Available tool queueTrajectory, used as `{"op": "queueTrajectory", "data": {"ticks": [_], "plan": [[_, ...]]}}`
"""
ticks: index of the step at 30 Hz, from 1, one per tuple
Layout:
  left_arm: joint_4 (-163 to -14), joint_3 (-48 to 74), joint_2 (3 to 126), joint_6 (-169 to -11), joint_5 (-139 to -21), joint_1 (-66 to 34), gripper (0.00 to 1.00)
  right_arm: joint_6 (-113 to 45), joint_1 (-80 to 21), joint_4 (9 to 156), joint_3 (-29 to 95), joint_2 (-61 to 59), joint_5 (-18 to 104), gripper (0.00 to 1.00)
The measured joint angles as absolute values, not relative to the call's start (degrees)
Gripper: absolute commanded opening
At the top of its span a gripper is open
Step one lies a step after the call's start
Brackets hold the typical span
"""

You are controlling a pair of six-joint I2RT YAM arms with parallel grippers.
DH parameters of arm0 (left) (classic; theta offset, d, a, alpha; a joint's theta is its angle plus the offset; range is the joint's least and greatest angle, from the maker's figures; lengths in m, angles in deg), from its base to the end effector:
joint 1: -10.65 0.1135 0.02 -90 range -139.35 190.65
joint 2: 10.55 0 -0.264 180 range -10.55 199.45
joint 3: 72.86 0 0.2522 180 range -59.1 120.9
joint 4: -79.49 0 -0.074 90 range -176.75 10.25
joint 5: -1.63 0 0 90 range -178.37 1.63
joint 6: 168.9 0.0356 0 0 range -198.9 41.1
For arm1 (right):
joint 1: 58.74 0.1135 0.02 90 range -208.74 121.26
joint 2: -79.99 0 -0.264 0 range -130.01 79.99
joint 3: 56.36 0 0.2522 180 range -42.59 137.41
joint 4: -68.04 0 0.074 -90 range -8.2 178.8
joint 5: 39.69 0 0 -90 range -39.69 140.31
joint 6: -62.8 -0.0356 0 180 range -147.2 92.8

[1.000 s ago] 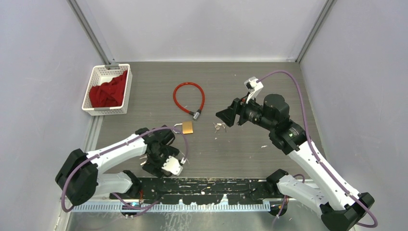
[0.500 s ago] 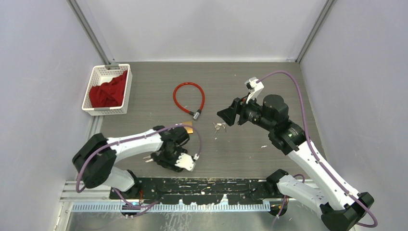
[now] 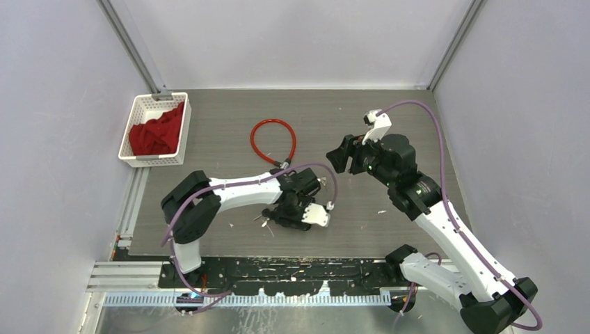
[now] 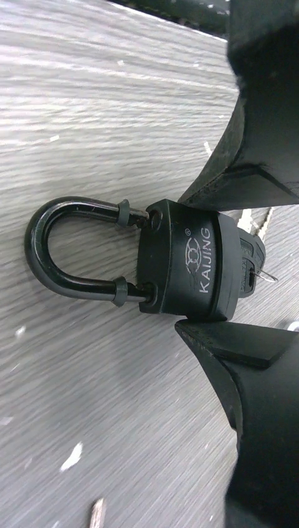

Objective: Unlock with the key
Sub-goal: Move the lock to the center of the board.

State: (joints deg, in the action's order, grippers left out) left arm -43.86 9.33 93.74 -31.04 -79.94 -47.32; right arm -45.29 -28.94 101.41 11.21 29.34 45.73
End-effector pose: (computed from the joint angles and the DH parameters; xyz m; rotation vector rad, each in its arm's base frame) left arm 0.1760 -0.2911 0.1673 2.3658 1.7615 -0.2421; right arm 0.1712 0.1013 0.3600 -0.2513 1.8918 0.6484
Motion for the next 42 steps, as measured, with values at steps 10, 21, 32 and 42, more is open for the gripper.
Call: {"op": "queueTrajectory", "data": {"ticks": [10,21,32,42], "plan": [[-47.35,15.01,98.09,-36.90,-80.93,-51.24,0.98,-45.29,-36.09,104.26,14.42,26.54,49.97,0.75],[-43.90,11.75,85.37,-39.59,-82.44,-45.92,1.00,-46.62,-43.12,104.04,18.38,18.98,51.74,0.75],[-43.75,15.14,69.92,-48.66,-79.66,-22.39,1.00,-47.41,-36.61,99.51,13.63,7.15,51.92,0.71],[-50.96,14.09,66.68,-59.39,-85.82,-8.13,0.99,-46.89,-32.00,93.15,9.57,-8.54,53.29,0.55]]}}
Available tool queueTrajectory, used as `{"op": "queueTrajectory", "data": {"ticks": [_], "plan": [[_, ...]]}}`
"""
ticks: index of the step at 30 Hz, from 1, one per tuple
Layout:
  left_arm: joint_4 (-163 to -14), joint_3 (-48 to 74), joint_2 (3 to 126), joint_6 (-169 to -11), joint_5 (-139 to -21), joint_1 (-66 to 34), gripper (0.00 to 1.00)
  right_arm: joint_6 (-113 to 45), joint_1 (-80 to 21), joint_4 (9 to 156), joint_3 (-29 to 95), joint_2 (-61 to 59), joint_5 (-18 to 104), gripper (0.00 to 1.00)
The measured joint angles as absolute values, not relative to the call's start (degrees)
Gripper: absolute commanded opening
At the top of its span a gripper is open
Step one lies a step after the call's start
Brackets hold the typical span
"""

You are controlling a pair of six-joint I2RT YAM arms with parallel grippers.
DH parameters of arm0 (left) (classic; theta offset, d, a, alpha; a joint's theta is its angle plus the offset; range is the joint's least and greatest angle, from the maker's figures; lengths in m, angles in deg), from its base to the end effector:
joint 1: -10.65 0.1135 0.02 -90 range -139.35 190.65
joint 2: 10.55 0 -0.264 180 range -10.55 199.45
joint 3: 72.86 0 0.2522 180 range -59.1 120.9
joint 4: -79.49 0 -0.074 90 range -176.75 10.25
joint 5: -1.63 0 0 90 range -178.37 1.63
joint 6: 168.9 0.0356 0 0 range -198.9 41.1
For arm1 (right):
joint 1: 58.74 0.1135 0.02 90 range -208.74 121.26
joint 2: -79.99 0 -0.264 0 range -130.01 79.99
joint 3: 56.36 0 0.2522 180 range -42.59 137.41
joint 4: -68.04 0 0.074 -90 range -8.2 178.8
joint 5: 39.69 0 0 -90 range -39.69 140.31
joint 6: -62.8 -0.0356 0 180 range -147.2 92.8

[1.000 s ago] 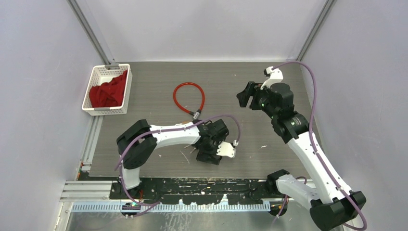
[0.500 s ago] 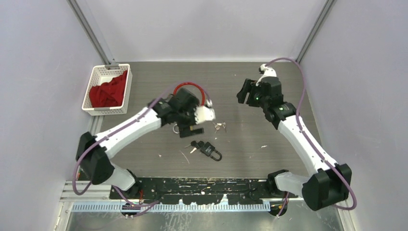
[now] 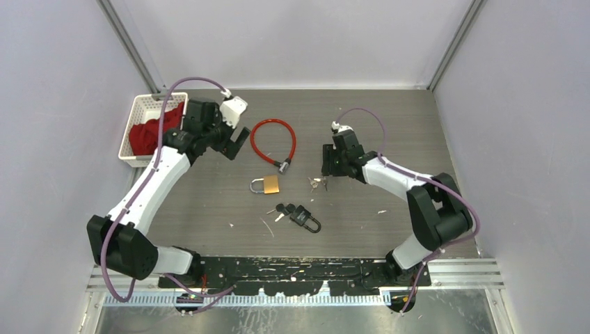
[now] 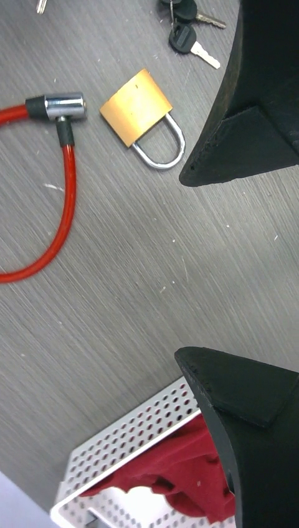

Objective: Unlock with the key
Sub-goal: Move the lock to the center of the board, then pick up the key from the center of the board.

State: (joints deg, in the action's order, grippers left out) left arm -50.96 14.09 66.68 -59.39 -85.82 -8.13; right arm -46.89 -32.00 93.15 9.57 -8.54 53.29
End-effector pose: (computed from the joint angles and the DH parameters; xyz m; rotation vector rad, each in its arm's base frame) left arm 0.2782 -0.0963 0.3434 0.7653 2.1323 -0.0437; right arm 0.2864 0.1422 0.1995 -0.1248 2.4225 0.3118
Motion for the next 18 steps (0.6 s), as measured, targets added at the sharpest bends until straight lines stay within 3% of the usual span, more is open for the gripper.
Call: {"op": "queueTrajectory", "data": {"ticks": [18], "plan": [[-44.90,14.64,73.13,-61.08,-81.04,-4.48,0.98,-46.38,-29.24,89.57,9.57,-14.40,53.71,0.44]]}}
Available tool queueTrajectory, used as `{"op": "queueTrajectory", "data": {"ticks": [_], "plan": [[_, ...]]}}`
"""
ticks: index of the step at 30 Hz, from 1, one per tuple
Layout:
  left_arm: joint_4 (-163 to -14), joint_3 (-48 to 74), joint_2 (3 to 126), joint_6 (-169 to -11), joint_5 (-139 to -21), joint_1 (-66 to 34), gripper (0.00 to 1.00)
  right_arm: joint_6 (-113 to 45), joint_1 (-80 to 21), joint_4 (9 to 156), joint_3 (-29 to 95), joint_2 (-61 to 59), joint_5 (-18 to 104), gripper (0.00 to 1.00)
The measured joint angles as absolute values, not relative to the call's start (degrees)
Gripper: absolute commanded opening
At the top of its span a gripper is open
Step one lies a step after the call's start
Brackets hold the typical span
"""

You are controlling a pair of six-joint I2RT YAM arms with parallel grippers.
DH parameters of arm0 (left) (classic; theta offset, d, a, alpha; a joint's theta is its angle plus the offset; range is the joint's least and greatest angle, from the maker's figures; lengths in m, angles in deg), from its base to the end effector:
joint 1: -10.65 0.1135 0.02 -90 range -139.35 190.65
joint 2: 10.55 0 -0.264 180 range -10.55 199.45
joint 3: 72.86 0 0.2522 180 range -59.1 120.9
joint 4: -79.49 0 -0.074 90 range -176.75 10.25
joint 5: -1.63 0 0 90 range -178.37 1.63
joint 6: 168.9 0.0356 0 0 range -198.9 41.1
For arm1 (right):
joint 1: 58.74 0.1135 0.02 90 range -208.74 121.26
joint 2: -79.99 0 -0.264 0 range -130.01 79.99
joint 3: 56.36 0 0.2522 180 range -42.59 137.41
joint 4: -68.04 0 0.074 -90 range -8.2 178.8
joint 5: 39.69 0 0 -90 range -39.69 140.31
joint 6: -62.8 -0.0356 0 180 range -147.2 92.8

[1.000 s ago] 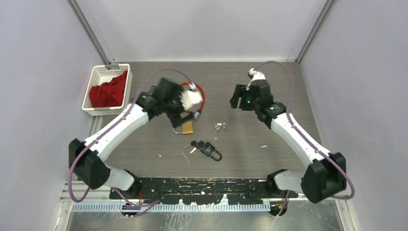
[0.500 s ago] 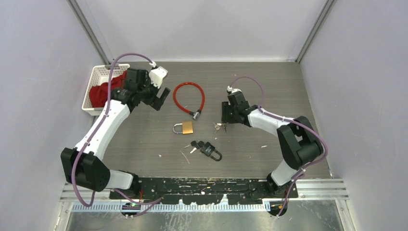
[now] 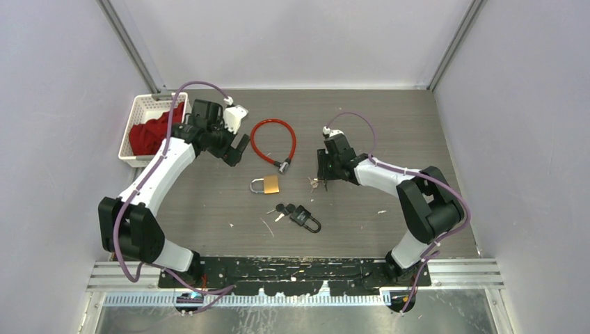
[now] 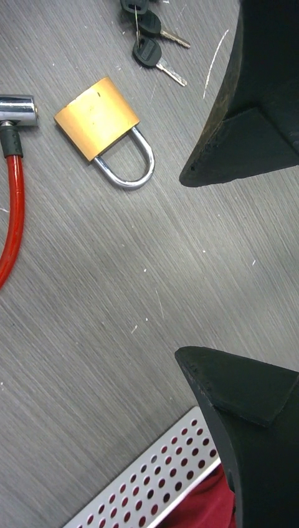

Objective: Unlock with the key
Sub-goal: Pick up the key from the center of the board.

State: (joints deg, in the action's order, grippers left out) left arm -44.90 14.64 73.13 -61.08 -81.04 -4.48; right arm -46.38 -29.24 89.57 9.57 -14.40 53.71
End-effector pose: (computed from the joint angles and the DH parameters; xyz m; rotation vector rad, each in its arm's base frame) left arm 0.2983 -0.0853 0.3068 0.7527 2.3520 -0.1380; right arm 0.2903 0.1618 0.1726 -0.1952 2.4574 0.3032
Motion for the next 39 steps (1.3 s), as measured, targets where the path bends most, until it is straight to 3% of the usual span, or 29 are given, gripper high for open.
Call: {"op": "queueTrajectory", "data": {"ticks": [11,22,31,39], "plan": [[-42.78,14.55,76.12,-62.47,-79.29,-4.48,0.97,-46.25,-28.11,90.14,9.57,-16.26,54.30,0.43],[-42.08,14.62,76.10,-62.47,-79.27,-4.48,0.96,-45.66,-27.30,89.94,11.01,-17.98,56.51,0.01],[-41.34,14.73,76.12,-63.44,-76.43,-4.48,0.95,-45.09,-27.32,90.94,10.64,-15.05,55.15,0.01],[-40.16,14.97,76.23,-64.90,-65.45,-4.62,0.93,-45.16,-27.30,90.57,10.77,-5.17,46.56,0.01]]}}
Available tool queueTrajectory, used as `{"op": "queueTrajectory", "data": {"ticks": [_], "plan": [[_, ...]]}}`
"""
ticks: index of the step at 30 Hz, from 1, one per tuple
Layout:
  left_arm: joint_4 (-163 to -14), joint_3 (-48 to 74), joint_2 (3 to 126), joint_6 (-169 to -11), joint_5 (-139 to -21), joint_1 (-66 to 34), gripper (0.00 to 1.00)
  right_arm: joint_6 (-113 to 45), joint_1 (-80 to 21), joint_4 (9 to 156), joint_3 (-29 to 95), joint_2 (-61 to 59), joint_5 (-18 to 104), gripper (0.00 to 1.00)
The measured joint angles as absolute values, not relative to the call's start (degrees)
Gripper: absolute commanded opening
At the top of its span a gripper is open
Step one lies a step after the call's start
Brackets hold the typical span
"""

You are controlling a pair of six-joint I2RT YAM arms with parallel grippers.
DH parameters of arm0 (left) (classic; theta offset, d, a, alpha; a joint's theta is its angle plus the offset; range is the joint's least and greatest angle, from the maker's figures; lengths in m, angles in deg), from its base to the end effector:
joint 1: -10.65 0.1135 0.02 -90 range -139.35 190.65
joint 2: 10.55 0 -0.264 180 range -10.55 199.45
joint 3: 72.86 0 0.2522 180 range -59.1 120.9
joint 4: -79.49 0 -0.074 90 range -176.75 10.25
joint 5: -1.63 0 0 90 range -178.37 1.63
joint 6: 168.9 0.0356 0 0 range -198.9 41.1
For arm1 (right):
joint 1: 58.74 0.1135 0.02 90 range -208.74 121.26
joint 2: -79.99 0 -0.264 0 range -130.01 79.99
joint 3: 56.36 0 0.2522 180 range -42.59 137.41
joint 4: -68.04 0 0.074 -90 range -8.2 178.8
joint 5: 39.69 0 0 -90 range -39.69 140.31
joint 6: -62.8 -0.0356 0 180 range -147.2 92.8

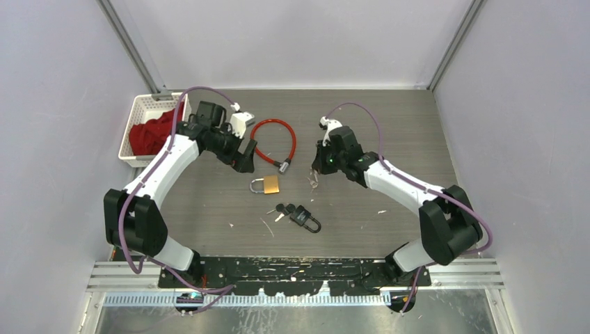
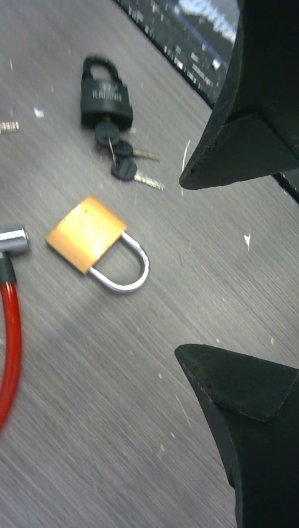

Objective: Unlock with the key
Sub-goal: Pick up the key from the center of the board.

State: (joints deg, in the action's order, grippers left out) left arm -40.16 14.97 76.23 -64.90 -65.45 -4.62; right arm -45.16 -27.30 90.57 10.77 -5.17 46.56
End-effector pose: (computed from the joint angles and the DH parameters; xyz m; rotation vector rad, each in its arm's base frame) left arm 0.2972 -0.0955 0.2899 0.7857 2.4443 -0.5275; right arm 0.2724 0.1693 0.2273 -0.3086 2.3120 0.5180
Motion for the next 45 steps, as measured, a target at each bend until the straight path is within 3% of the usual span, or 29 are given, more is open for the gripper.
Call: {"op": "queueTrajectory", "data": {"ticks": [12,24,28,35,45], "plan": [[-45.52,7.25,72.93,-69.95,-42.48,-7.76,0.88,-53.86,-27.30,90.03,14.33,1.32,24.92,0.01],[-52.10,4.65,69.46,-72.90,-34.09,-11.28,0.71,-68.33,-25.73,85.33,15.18,4.64,16.38,0.01],[-52.51,4.45,69.44,-73.03,-34.15,-11.89,0.68,-72.81,-24.68,87.23,15.38,5.36,22.21,0.01],[-52.64,4.45,69.30,-74.04,-34.31,-11.98,0.55,-82.78,-20.55,89.81,13.65,10.54,41.77,0.01],[-52.42,5.17,69.30,-76.03,-31.57,-11.98,0.51,-91.47,-11.47,93.46,14.11,9.40,59.46,0.01]]}}
